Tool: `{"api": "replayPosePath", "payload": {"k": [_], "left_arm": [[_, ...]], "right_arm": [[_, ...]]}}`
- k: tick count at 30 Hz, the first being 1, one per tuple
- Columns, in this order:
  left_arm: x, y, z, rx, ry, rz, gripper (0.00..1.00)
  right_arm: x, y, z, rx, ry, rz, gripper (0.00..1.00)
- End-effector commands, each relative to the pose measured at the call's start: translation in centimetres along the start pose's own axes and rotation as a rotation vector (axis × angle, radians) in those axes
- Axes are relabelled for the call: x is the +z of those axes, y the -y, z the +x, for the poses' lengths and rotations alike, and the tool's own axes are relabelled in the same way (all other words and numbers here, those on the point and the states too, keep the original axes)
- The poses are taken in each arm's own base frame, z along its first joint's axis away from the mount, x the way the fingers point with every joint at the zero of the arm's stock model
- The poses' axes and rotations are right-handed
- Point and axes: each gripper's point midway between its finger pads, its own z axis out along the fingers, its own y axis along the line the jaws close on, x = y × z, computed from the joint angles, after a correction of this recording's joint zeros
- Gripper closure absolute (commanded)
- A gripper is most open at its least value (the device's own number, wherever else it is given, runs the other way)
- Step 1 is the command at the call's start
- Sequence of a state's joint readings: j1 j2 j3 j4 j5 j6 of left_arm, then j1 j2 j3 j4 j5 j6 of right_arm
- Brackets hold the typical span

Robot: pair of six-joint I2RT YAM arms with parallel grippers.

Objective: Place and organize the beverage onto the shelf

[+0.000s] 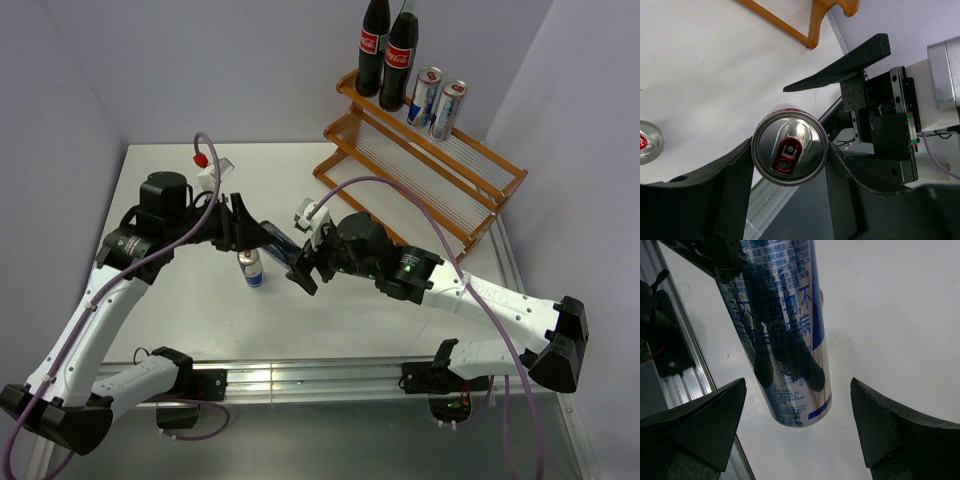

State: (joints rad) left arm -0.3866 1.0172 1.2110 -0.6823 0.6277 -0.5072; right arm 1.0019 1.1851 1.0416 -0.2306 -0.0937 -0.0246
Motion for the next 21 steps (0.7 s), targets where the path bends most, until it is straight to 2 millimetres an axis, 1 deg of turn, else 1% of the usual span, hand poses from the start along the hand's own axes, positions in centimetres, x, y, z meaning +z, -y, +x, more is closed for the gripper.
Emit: {"api": "replayPosePath", "payload": {"k": [1,2,3,4,6,9,13,17,21], "left_arm": [[0.4,2.7,-1.9,0.079,0.052,0.115,1.00],[0.6,2.2,-1.9,0.073,0.051,0.062,1.00],[0.9,2.1,-1.7,0.091,0.035,0.054,1.00],[1.7,2.4,-1.0,0.100,-0.002,0.066,1.00],[2.4,3.2,-0.1,0.123,-0.042,0.079,1.00],[3.3,4.0,0.7,0.150,-0.066,0.089,1.00],[3.4,4.4,0.6,0.167,-0.059,0.104,1.00],[3.5,4.4,0.5,0.174,-0.059,0.104,1.00],[3.5,4.2,0.5,0.182,-0.060,0.091,1.00]], "right_arm": [[-1.3,-0.1,-2.9,-0.061,0.055,0.008,0.09],[-1.1,-0.1,-2.7,-0.067,0.044,0.008,0.11],[-1.0,0.0,-2.6,-0.071,0.035,0.011,0.12],[-0.9,0.0,-2.4,-0.086,0.019,0.011,0.12],[-0.7,0.3,-2.2,-0.094,0.002,0.028,0.12],[-0.5,0.2,-2.1,-0.099,-0.014,0.025,0.14],[-0.4,-0.1,-1.2,-0.109,-0.060,0.000,0.19],[-0.3,-0.2,-0.3,-0.119,-0.103,-0.013,0.23],[-0.4,-0.3,0.7,-0.127,-0.141,-0.023,0.25]]}}
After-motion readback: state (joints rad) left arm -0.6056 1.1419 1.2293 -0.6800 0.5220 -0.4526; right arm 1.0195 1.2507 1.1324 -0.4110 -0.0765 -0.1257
